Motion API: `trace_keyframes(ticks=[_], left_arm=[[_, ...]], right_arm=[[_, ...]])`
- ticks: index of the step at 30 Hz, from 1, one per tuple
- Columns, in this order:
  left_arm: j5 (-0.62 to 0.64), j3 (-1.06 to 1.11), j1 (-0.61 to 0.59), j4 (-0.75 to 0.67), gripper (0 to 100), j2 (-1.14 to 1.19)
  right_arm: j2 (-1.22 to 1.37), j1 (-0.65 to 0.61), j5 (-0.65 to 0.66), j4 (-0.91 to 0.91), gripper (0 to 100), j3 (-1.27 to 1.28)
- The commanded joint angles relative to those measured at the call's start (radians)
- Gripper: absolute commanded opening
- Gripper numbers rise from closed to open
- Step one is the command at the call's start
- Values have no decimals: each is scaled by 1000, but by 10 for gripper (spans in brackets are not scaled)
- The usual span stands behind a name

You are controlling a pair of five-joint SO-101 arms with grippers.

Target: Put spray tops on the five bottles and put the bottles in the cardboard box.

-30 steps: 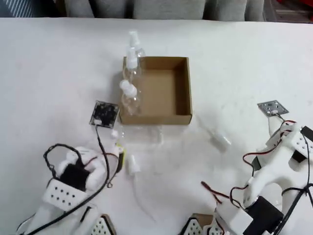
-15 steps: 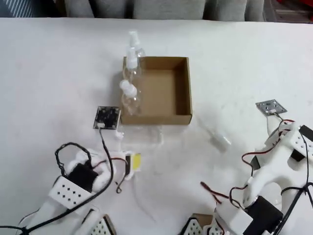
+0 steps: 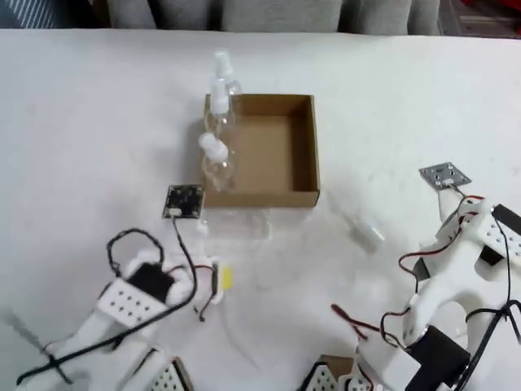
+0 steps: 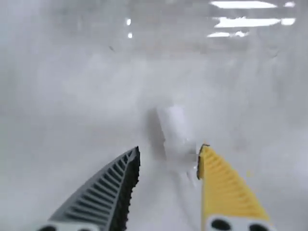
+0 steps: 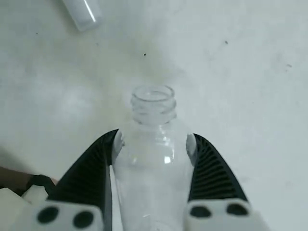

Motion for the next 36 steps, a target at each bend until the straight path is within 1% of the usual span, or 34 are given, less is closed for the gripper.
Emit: trace_keyframes(ticks=[1, 5, 11, 20, 22, 26, 27, 30, 36], left_arm=[[61, -103, 13, -28, 203, 186], [64, -135, 21, -35, 203, 283], [66, -141, 134, -29, 203, 306], [66, -110, 148, -46, 199, 308], [64, -101, 148, -58, 174, 308], [61, -63, 142, -133, 37, 308], [60, -49, 142, -157, 18, 308], [60, -26, 140, -196, 50, 308], [55, -32, 140, -198, 58, 302]], right_arm=[[-28, -12, -9, 10, 16, -48], [-28, -13, -9, 8, 16, -48], [-28, -13, -9, 5, 16, -49], [-28, -25, -9, 4, 16, -49], [-28, -36, -9, 4, 16, -49], [-28, -61, -9, 7, 16, -49], [-28, -65, -9, 8, 16, -49], [-28, -65, -9, 8, 16, -48], [-28, -58, -9, 10, 16, -48]])
